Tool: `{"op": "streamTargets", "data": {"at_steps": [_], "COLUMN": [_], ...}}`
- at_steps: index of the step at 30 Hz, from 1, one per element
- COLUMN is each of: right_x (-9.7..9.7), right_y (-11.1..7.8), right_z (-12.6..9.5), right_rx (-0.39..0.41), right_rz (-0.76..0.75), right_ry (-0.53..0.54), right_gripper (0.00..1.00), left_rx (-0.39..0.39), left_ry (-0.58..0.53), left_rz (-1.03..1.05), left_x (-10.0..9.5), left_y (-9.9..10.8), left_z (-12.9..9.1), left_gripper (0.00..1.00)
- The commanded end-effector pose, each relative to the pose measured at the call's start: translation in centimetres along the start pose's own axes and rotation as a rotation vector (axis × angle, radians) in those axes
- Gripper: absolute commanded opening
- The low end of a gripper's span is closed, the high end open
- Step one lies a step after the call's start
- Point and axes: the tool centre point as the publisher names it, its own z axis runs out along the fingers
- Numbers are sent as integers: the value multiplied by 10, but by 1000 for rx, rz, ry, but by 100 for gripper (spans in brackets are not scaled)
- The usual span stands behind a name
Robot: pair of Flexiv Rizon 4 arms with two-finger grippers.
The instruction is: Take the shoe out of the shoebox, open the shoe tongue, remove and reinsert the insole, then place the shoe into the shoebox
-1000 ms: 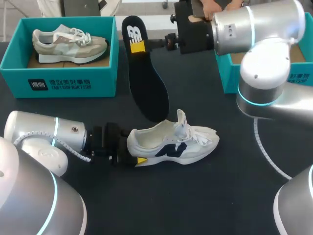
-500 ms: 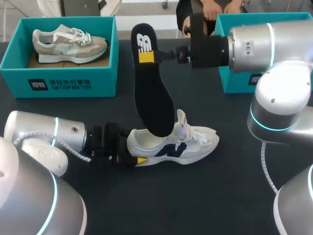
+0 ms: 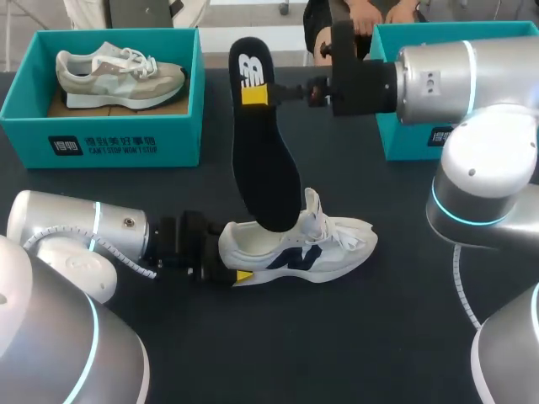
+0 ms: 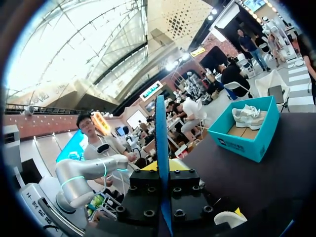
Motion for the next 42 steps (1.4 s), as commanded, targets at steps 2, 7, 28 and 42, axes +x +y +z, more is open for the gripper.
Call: {"op": "streamTargets", "data": {"at_steps": [2,7,28,42], "right_x": [8,21,101,132], "right_y": [16,23,3,-18], "right_z": [-25,-41,-64,-56], "right_rx": [38,87,116,83], "right_rz": [5,26,114,204], "right_ry": [17,3,-86,-68], "right_gripper": [0,0,0,0], "left_rx": [-3,-3,-3,-3], "left_ry": [0,0,0,0], "left_rz": [0,0,0,0], "left_x": [2,2,2,2], "left_y": [1,1,1,1], "left_z": [2,2,2,2], "left_gripper": [0,0,0,0]}}
